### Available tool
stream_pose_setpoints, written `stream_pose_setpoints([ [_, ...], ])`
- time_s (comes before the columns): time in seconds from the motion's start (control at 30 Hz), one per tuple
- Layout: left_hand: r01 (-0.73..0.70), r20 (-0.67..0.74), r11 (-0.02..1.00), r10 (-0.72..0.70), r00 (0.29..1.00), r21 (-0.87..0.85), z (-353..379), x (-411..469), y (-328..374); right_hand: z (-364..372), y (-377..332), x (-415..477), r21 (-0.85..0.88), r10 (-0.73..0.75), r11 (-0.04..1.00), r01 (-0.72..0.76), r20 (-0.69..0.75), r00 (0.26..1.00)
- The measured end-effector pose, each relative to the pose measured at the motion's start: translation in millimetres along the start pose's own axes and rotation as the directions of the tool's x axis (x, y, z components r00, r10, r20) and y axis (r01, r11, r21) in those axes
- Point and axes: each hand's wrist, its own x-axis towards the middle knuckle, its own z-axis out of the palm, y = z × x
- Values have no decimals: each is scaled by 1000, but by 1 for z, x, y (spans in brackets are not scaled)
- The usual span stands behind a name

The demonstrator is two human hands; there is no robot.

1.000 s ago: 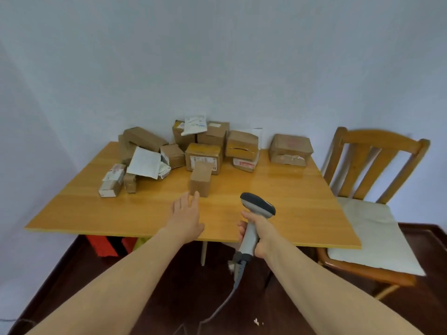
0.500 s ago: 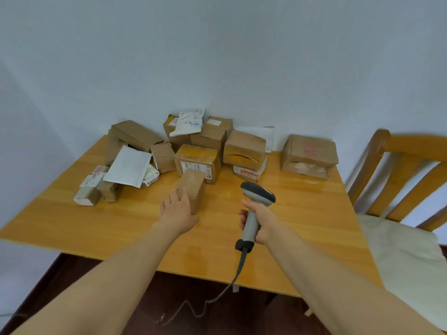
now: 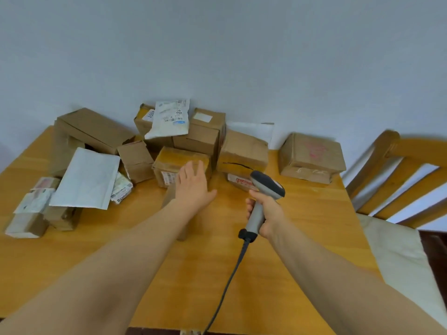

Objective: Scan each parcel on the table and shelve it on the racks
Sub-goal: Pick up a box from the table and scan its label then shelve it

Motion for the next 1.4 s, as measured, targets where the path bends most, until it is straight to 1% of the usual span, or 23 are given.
stream_pose_setpoints([
  [0.07,-70,-26,995,69,997,-71,-7,25,12,6,-13,10,53,-57,997,58,-31,998],
  [0.13,-112,-41,973,106,993,-200,-11,45,24,10,-27,20,97,-125,986,133,-82,989],
  [0.23,-68,-24,894,64,998,-443,-14,67,40,14,-51,30,101,-195,972,212,-153,969],
  [0.3,-27,-5,847,29,1000,-530,-11,78,47,16,-64,33,91,-195,973,210,-149,969],
  [0.47,114,123,841,-57,991,-530,-7,89,55,16,-70,40,43,-165,985,167,-51,985],
  [0.57,163,181,823,-75,981,-545,-6,80,57,7,-66,40,-9,-197,980,197,-15,980],
  [0.63,221,217,753,-106,970,-620,-4,68,53,-5,-61,37,7,-221,975,221,-2,975],
  [0.7,245,226,668,-118,967,-703,-1,52,49,-20,-53,30,55,-218,975,217,15,976],
  [0.73,248,229,652,-117,966,-717,2,42,48,-30,-48,27,66,-213,975,211,17,977],
  [0.8,276,245,659,-141,959,-699,14,19,44,-50,-32,20,65,-198,978,197,11,980],
  [0.83,292,253,681,-161,954,-672,21,5,42,-60,-24,17,68,-181,981,181,4,983],
  [0.93,313,264,780,-196,944,-542,50,-36,34,-85,5,13,86,-84,993,86,-32,996],
  [1.07,314,207,845,-245,947,-434,81,-75,26,-102,41,12,4,46,999,-46,-50,998],
  [1.13,318,181,844,-264,947,-432,90,-90,24,-105,53,7,-27,94,995,-95,-37,995],
  [1.23,364,179,805,-318,931,-469,102,-111,24,-111,65,-1,-47,139,989,-141,-42,989],
  [1.33,398,244,804,-319,916,-442,112,-127,20,-122,70,-5,-5,121,993,-122,-28,992],
  [1.4,412,278,789,-314,908,-456,115,-135,17,-133,71,-7,26,102,994,-101,-25,994],
])
